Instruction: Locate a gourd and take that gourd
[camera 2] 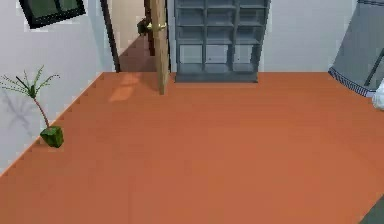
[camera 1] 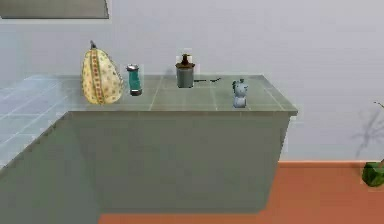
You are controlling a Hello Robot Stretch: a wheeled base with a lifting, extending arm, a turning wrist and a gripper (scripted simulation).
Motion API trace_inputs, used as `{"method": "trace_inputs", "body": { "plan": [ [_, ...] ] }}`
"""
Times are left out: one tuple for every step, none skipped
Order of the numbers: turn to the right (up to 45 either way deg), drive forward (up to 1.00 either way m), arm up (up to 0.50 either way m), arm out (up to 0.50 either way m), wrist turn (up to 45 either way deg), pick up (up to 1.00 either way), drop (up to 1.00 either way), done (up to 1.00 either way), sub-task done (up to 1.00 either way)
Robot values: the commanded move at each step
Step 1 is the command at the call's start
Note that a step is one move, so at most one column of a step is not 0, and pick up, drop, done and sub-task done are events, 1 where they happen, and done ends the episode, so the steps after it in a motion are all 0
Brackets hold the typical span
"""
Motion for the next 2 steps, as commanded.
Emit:
{"method": "trace_inputs", "body": {
  "plan": [
    [0.0, 0.45, 0.0, 0.0, 0.0, 0.0, 0.0, 0.0, 0.0],
    [-45.0, 0.0, 0.0, 0.0, 0.0, 0.0, 0.0, 0.0, 0.0]
  ]
}}
